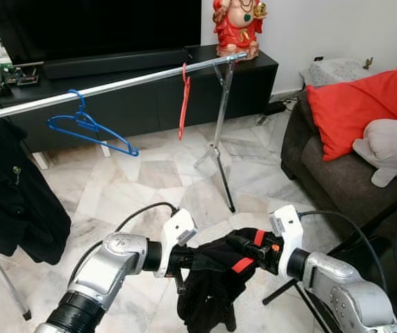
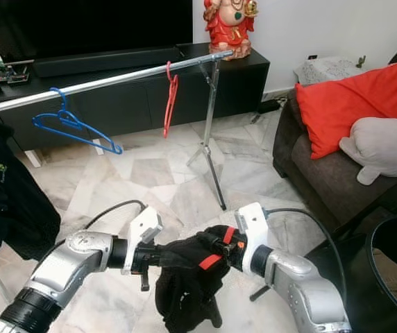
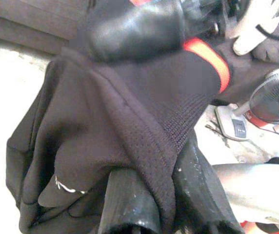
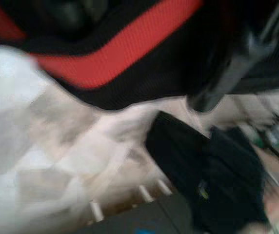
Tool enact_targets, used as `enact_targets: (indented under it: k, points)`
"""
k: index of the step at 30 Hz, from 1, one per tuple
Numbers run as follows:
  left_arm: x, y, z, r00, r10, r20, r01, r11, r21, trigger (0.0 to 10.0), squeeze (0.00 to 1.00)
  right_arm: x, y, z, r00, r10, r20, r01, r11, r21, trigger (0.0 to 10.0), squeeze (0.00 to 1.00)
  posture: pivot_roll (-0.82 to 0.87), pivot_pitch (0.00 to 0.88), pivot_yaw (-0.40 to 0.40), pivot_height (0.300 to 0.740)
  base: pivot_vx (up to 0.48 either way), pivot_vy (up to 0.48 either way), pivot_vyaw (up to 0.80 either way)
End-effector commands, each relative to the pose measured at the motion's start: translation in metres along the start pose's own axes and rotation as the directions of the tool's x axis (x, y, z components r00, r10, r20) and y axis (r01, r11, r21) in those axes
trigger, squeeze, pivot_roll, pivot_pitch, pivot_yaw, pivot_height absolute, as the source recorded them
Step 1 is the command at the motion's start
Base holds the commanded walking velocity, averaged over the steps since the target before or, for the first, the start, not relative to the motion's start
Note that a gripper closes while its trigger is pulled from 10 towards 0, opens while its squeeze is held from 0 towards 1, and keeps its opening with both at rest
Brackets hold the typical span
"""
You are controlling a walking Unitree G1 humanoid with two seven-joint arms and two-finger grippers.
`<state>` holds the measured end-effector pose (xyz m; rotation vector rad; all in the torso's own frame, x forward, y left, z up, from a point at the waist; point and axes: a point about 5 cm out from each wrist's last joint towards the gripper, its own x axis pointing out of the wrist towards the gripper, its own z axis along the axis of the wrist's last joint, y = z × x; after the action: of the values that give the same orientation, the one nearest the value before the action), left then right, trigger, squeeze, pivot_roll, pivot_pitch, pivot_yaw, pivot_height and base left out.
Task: Hang hanger
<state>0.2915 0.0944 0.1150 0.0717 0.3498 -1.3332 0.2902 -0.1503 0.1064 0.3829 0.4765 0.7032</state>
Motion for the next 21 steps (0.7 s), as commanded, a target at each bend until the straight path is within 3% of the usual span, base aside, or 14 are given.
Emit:
enact_targets:
  k: [1,2,4,9,10,11,12,13,15,17,18,19,21]
  points:
    - [-0.001,-0.002,0.005,1.000,-0.009,0.013,0.009,1.000,0.014,0.0,0.00,-0.004,-0.006,0.003,0.999,-0.025,0.026,0.022,0.996,0.085,10.0,1.00,-0.09,0.128,0.015,0.740,0.000,0.000,0.00]
    - [-0.002,-0.002,0.005,1.000,-0.011,0.010,0.011,1.000,0.014,0.0,0.00,-0.004,-0.009,-0.002,0.998,-0.027,0.051,0.017,0.984,0.178,10.0,1.00,-0.09,0.127,0.016,0.740,0.000,0.000,0.00]
    - [-0.003,-0.002,0.005,1.000,-0.013,0.008,0.013,1.000,0.015,0.0,0.00,-0.003,-0.013,-0.009,0.998,-0.042,0.049,0.029,0.970,0.242,10.0,1.00,-0.09,0.127,0.016,0.740,0.000,0.000,0.00]
    - [-0.003,-0.001,0.005,1.000,-0.012,0.005,0.012,1.000,0.018,0.0,0.00,-0.002,-0.023,-0.025,0.993,-0.115,-0.026,0.118,0.954,0.277,10.0,0.98,-0.09,0.129,0.016,0.740,0.000,0.000,0.00]
    - [-0.003,-0.001,0.005,1.000,-0.013,0.004,0.013,1.000,0.018,0.0,0.00,-0.003,-0.027,-0.027,0.989,-0.144,-0.039,0.149,0.944,0.293,10.0,0.75,-0.09,0.128,0.016,0.740,0.000,0.000,0.00]
    - [-0.003,-0.001,0.005,1.000,-0.013,0.003,0.013,1.000,0.018,0.0,0.00,-0.003,-0.030,-0.028,0.986,-0.162,-0.046,0.168,0.937,0.305,10.0,0.75,-0.09,0.128,0.016,0.740,0.000,0.000,0.00]
    - [-0.003,-0.002,0.005,1.000,-0.014,0.002,0.014,1.000,0.017,0.0,0.00,-0.004,-0.037,-0.031,0.975,-0.216,-0.061,0.223,0.910,0.349,10.0,0.20,-0.09,0.129,0.017,0.740,0.000,0.000,0.00]
    - [-0.003,-0.002,0.005,1.000,-0.014,0.002,0.014,1.000,0.017,0.0,0.00,-0.005,-0.041,-0.032,0.967,-0.246,-0.070,0.254,0.893,0.371,10.0,0.00,-0.09,0.129,0.016,0.740,0.000,0.000,0.00]
    - [-0.003,-0.002,0.004,1.000,-0.014,0.001,0.014,1.000,0.016,0.0,0.00,-0.006,-0.042,-0.034,0.965,-0.250,-0.074,0.259,0.892,0.371,10.0,0.00,-0.09,0.129,0.016,0.740,0.000,0.000,0.00]
    - [-0.003,-0.002,0.004,1.000,-0.016,-0.001,0.016,1.000,0.015,0.0,0.00,-0.008,-0.043,-0.037,0.958,-0.265,-0.109,0.285,0.916,0.282,10.0,0.00,-0.09,0.131,0.019,0.740,0.000,0.000,0.00]
    - [-0.003,-0.002,0.004,1.000,-0.016,-0.001,0.016,1.000,0.015,0.0,0.00,-0.008,-0.043,-0.037,0.958,-0.265,-0.109,0.285,0.916,0.282,10.0,0.00,-0.09,0.131,0.019,0.740,0.000,0.000,0.00]
    - [-0.004,-0.003,0.003,1.000,-0.026,-0.007,0.026,1.000,0.015,0.0,0.00,-0.010,-0.044,-0.040,0.946,-0.294,-0.138,0.311,0.942,0.124,10.0,0.00,-0.09,0.133,0.021,0.740,0.000,0.000,0.00]
    - [-0.005,-0.004,0.002,0.999,-0.040,-0.021,0.041,0.999,0.019,0.0,0.00,-0.014,-0.046,-0.040,0.942,-0.305,-0.142,0.302,0.952,-0.043,10.0,0.00,-0.09,0.132,0.022,0.740,0.000,0.000,0.00]
